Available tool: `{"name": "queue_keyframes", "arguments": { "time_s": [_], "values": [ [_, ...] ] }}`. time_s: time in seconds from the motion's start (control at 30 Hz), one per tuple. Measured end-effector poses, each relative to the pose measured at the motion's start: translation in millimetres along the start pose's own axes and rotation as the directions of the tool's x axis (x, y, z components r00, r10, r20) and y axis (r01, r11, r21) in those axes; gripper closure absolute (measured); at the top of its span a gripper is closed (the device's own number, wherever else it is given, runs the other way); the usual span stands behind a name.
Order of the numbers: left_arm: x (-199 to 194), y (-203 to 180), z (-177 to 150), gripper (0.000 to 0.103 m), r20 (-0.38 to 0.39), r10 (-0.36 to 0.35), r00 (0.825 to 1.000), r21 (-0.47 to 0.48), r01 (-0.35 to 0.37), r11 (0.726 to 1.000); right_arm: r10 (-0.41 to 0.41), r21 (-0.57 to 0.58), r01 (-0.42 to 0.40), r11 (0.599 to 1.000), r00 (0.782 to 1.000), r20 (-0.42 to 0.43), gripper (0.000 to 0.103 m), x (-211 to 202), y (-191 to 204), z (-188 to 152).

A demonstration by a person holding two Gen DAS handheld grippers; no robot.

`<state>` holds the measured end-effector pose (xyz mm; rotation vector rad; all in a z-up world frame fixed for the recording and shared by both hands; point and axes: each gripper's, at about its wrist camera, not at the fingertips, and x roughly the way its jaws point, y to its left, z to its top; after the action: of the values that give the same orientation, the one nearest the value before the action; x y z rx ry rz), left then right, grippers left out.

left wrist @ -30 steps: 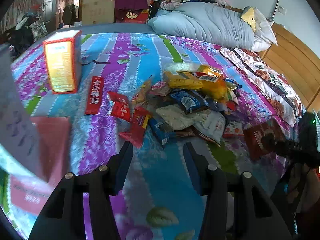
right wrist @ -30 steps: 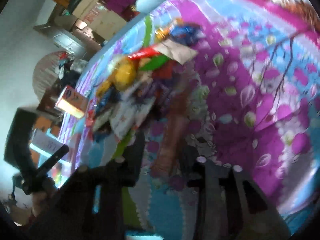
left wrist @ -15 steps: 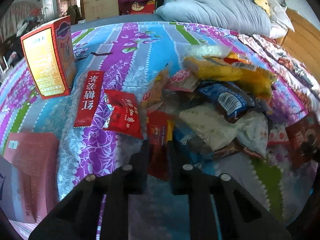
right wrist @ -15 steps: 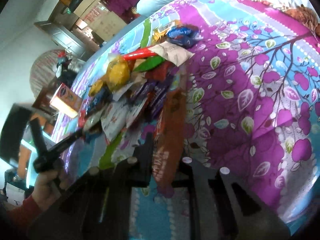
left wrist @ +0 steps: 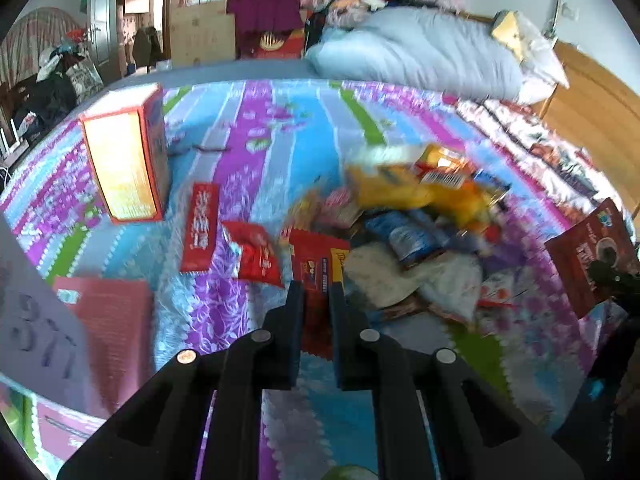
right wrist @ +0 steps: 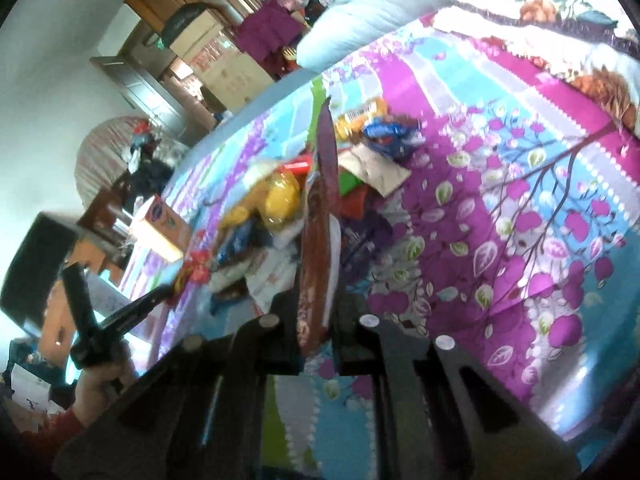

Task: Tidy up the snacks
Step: 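Grasp a red wafer packet with the left tool while the right tool lifts the Nescafe sachet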

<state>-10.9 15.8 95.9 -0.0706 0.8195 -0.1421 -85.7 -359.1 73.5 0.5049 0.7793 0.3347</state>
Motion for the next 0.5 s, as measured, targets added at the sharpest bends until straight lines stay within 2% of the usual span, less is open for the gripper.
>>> {"name": "queue_keyframes", "arguments": {
  "time_s": [0.27,0.5],
  "values": [
    [-63,4,26,0.092,0.127,-0.013,0.992,-0.034,0.017,0.999,0.051,-0.042,-0.048,0.998,0.997,0.059,0.094,-21,35,24],
    [-134,37,52,0.092,0.254,0.039,0.966,-0.089,-0.016,0.996,0.149,-0.138,-0.137,0.981,0.985,0.082,0.094,-16,100,56]
  ]
}}
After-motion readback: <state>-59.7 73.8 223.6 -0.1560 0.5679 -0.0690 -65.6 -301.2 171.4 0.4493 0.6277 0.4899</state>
